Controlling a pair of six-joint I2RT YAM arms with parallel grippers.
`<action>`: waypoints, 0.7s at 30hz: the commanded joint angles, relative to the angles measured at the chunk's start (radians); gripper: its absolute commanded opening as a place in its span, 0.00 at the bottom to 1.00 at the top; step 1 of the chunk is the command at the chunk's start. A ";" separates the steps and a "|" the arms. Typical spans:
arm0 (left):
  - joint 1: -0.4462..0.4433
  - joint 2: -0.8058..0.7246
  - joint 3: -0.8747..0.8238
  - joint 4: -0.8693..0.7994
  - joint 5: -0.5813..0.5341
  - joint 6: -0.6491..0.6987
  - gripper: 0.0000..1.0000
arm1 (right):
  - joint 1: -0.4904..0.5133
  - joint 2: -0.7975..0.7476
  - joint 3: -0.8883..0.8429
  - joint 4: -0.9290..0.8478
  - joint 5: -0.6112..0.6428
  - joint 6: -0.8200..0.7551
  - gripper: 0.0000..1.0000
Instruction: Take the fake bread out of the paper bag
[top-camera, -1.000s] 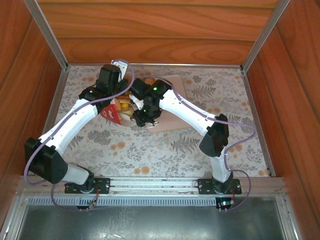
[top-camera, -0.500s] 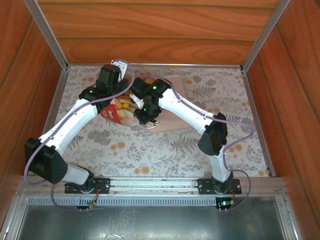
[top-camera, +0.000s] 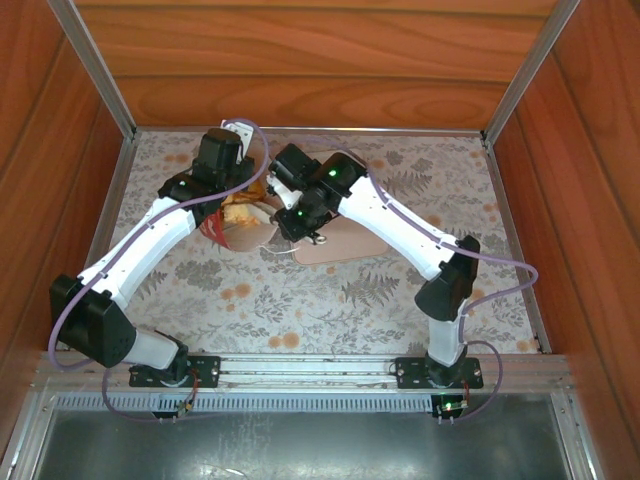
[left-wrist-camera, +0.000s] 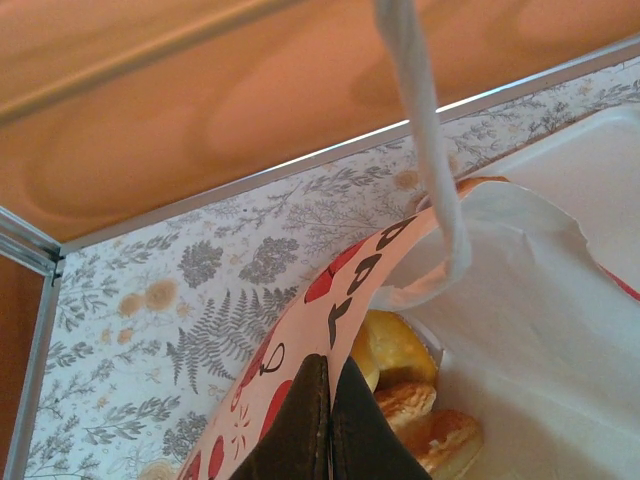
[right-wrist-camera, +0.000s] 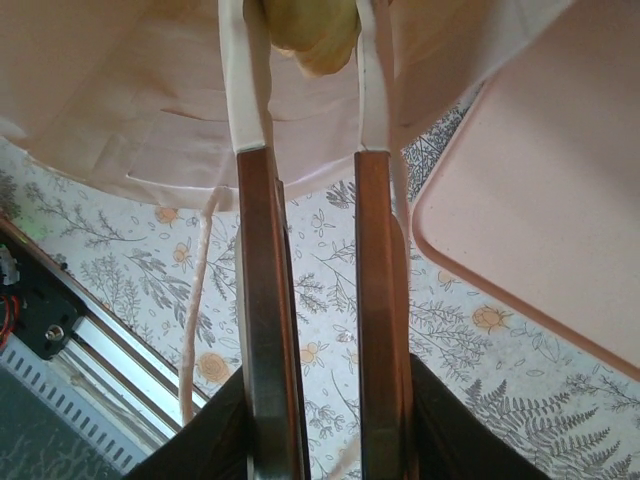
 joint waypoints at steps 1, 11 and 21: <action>0.005 0.008 0.001 0.033 -0.032 0.000 0.00 | -0.011 -0.054 -0.011 0.000 0.020 0.016 0.21; 0.005 0.013 0.015 0.034 -0.057 0.010 0.00 | -0.022 -0.165 -0.065 -0.007 0.055 0.036 0.21; 0.005 0.025 0.024 0.034 -0.071 0.011 0.00 | -0.046 -0.362 -0.163 0.013 0.084 0.074 0.24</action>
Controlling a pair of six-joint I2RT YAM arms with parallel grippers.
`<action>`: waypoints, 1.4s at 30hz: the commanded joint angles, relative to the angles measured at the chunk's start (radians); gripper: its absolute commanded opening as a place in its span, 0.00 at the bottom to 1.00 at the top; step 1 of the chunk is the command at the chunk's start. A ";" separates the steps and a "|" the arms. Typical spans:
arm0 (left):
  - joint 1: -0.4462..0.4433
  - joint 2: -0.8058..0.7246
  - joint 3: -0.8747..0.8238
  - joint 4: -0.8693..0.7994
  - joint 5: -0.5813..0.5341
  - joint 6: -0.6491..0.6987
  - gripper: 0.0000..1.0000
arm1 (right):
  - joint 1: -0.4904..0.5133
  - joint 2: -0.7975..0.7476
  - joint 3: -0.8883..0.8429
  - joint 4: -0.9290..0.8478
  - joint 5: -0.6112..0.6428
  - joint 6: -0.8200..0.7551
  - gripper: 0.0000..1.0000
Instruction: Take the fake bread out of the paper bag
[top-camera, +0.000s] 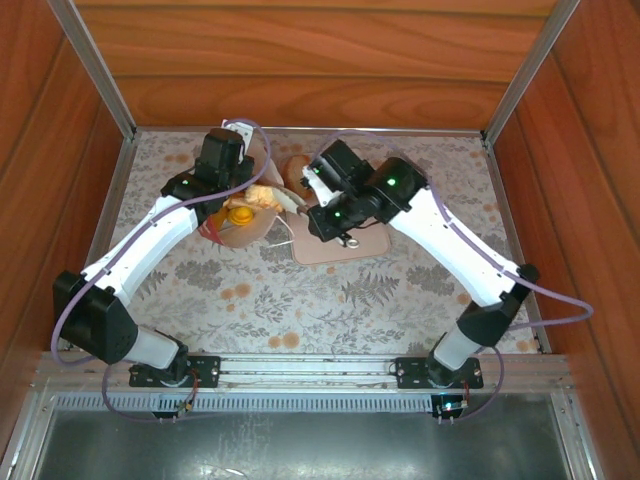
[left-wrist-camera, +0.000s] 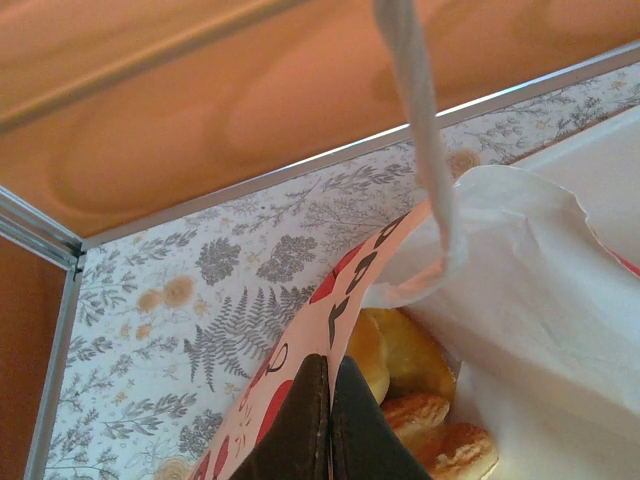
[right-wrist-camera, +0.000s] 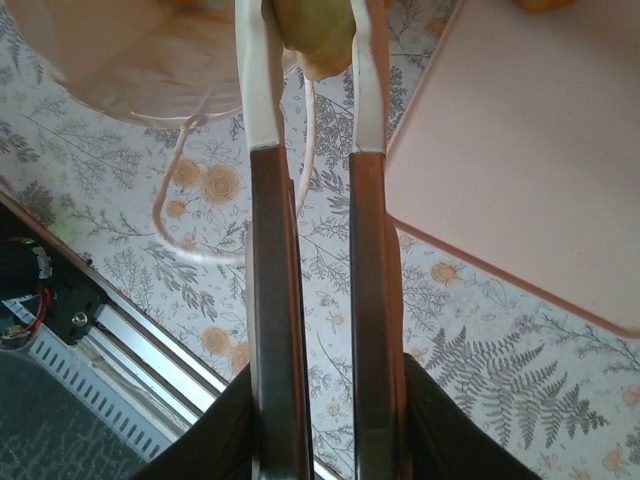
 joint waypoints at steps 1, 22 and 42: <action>0.005 0.009 0.025 0.020 -0.028 0.003 0.00 | -0.022 -0.093 -0.030 0.032 0.026 0.035 0.24; 0.005 -0.018 0.025 0.019 0.004 -0.001 0.00 | -0.515 -0.169 -0.383 0.351 -0.546 0.132 0.29; 0.004 -0.006 0.027 0.019 0.002 -0.004 0.00 | -0.648 0.182 -0.470 0.523 -0.769 0.178 0.32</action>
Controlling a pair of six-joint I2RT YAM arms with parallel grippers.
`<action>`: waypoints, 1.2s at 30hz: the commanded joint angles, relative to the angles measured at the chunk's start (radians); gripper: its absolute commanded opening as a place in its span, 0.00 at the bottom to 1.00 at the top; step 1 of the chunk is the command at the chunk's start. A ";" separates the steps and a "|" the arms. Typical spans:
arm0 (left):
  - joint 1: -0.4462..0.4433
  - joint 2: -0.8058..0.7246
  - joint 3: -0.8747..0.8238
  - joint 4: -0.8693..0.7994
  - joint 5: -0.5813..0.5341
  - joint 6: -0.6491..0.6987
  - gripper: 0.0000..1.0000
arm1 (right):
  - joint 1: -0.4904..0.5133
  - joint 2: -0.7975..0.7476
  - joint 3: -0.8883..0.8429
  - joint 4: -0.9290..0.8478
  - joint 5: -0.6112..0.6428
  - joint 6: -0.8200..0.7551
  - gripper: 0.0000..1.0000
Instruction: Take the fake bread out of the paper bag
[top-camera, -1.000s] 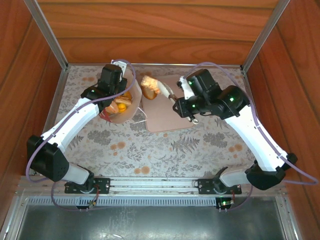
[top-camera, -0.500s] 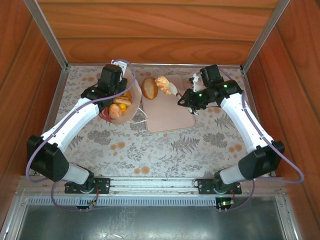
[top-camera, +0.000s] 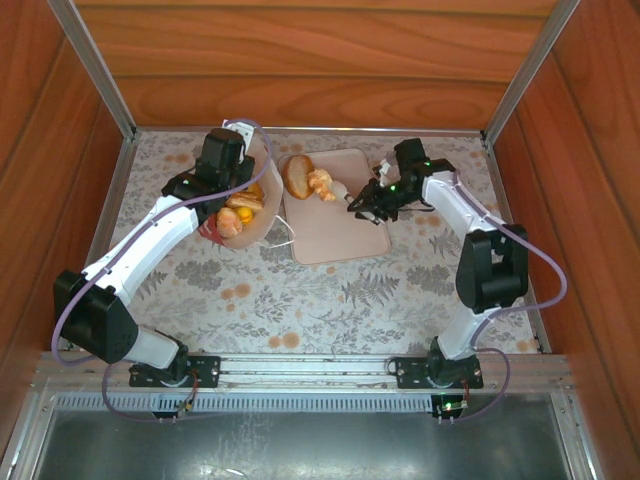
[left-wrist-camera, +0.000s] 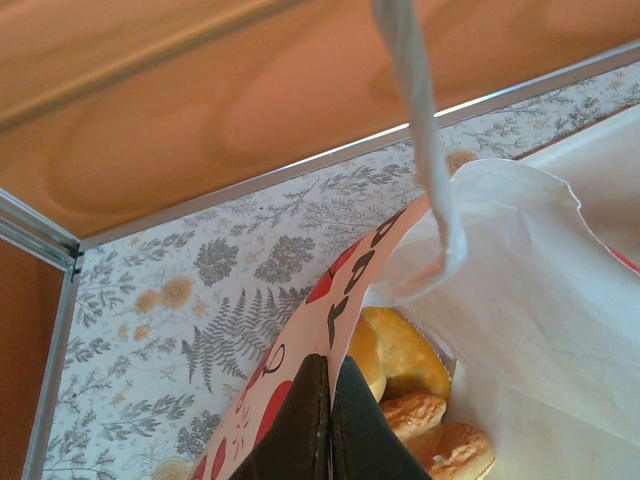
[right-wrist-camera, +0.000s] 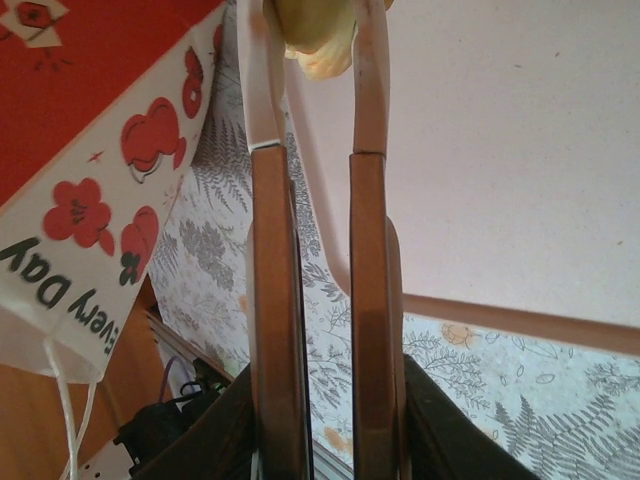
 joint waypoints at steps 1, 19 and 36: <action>0.005 -0.012 0.025 0.017 -0.001 -0.003 0.00 | -0.008 0.022 0.016 0.035 -0.075 0.005 0.32; 0.004 0.003 0.033 0.017 0.013 -0.009 0.00 | -0.088 0.086 -0.059 0.149 -0.126 0.080 0.44; 0.006 0.014 0.053 0.014 0.033 -0.005 0.00 | -0.163 0.111 -0.045 0.179 -0.099 0.131 0.54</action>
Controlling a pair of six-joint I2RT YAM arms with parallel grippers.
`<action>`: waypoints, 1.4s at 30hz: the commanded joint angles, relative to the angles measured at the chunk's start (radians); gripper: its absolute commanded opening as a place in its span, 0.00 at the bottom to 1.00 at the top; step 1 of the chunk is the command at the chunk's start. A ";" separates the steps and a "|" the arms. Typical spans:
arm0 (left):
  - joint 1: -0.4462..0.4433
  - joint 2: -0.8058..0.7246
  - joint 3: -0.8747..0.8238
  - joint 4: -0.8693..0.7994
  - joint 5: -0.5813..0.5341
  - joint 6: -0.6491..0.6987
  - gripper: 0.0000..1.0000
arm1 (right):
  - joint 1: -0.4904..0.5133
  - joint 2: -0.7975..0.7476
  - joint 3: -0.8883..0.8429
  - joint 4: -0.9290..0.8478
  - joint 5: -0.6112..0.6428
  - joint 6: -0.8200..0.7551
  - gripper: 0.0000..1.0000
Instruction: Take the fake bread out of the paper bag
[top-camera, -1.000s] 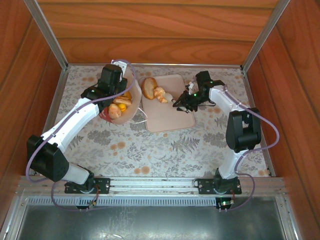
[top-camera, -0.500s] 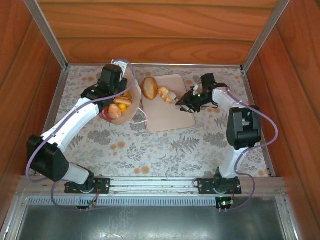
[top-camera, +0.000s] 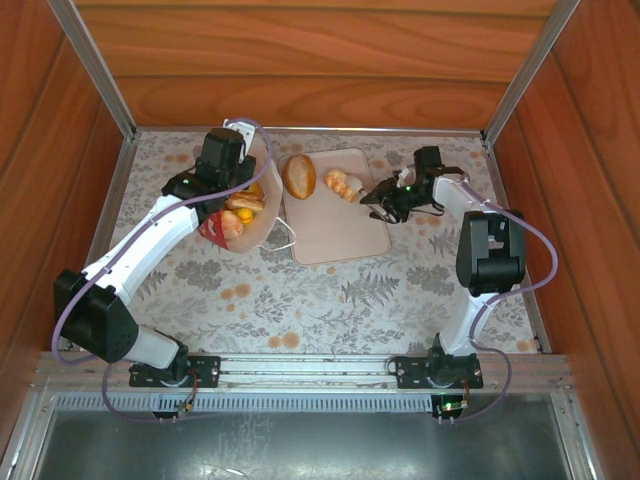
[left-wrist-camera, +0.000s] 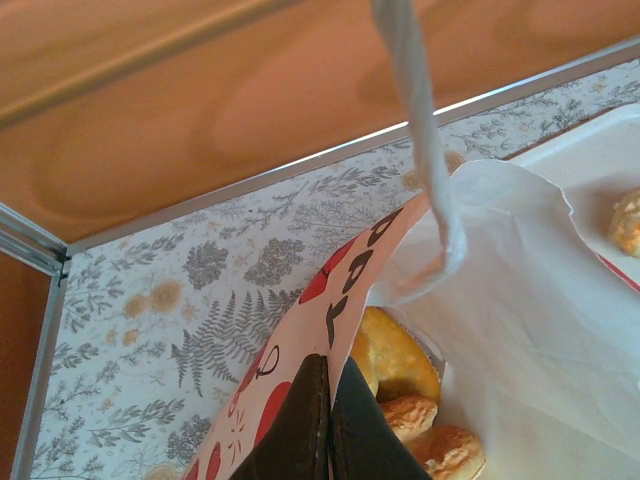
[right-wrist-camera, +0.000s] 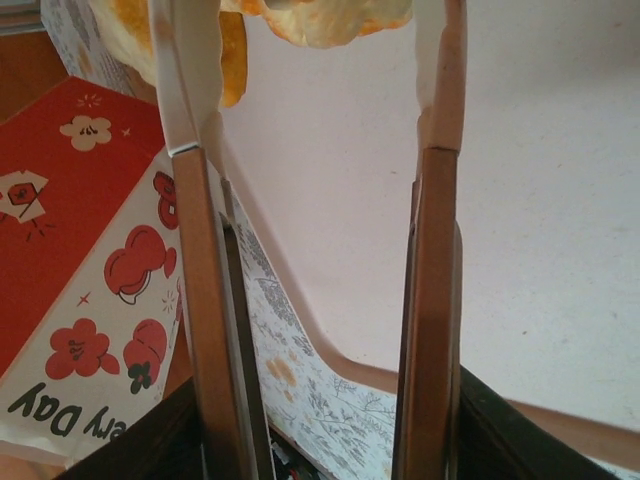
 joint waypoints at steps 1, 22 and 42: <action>0.005 0.012 0.047 0.016 0.010 -0.004 0.00 | -0.014 0.003 0.017 0.015 -0.025 0.011 0.55; 0.005 0.004 0.053 0.012 0.001 0.003 0.00 | 0.006 -0.175 0.064 -0.214 0.204 -0.120 0.38; 0.005 0.003 0.036 0.013 -0.010 -0.011 0.00 | 0.188 -0.097 0.037 -0.212 0.301 -0.108 0.30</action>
